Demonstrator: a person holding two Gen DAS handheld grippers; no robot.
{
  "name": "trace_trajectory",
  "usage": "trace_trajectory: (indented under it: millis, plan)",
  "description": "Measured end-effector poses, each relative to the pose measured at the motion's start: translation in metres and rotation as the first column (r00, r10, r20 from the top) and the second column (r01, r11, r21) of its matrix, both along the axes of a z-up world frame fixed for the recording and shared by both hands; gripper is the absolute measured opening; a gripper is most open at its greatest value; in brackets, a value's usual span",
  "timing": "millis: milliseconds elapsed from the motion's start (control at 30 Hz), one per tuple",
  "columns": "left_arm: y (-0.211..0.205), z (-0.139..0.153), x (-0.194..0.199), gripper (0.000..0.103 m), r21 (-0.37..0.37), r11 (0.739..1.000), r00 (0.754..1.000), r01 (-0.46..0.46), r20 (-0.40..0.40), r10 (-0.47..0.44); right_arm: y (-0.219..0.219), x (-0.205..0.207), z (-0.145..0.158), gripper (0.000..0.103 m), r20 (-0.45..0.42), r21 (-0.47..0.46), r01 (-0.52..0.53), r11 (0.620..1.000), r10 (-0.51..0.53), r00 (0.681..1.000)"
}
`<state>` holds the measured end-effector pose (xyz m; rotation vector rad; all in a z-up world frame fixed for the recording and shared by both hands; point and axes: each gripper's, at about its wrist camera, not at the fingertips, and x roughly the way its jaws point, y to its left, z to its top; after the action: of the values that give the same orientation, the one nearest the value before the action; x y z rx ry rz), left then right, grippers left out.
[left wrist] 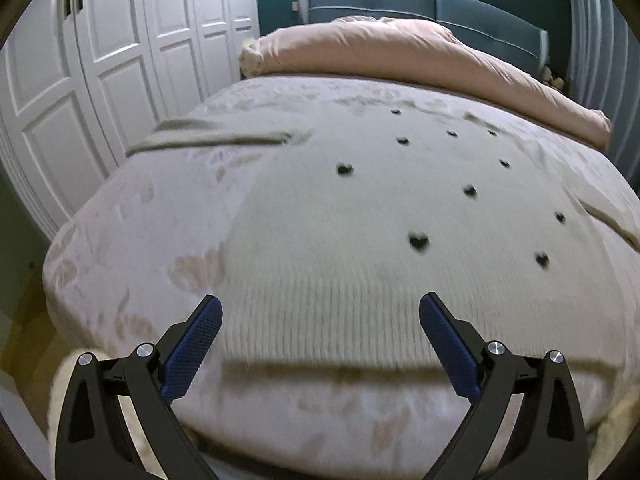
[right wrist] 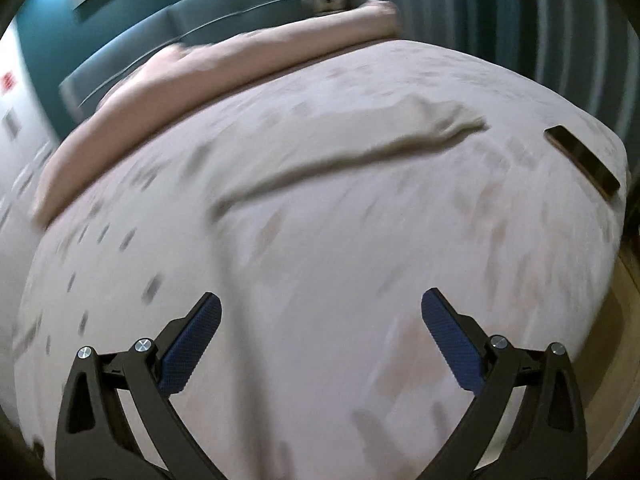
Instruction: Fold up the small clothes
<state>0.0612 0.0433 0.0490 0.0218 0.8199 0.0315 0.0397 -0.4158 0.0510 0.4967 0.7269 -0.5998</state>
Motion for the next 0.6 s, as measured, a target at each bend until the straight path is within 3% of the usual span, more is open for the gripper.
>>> trace_trajectory:
  millis: [167,300,367,467,600]
  plan:
    - [-0.005,0.003,0.038,0.097,0.026,0.999,1.0,-0.029,0.001,0.029,-0.114,0.042,-0.012,0.098,0.031,0.106,0.146,0.984,-0.15,0.988]
    - [-0.01,-0.002,0.067,0.097,-0.012,1.0,0.999,-0.02,-0.032,0.02,-0.188,0.063,-0.038,0.098,0.017,0.211,0.299,0.931,-0.309,0.951]
    - [-0.012,-0.007,0.081,0.097,-0.025,0.999,0.998,-0.023,-0.055,0.022,-0.21,0.067,-0.047,0.092,0.023,0.256,0.345,0.903,-0.362,0.932]
    - [-0.01,-0.015,0.095,0.095,-0.05,0.998,0.997,-0.03,-0.069,0.026,-0.236,0.076,-0.053,0.075,0.026,0.283,0.42,0.862,-0.445,0.895]
    - [-0.008,-0.023,0.116,0.086,-0.082,0.996,0.996,-0.022,-0.085,0.015,-0.252,0.105,-0.042,0.016,0.028,0.304,0.414,0.858,-0.443,0.896]
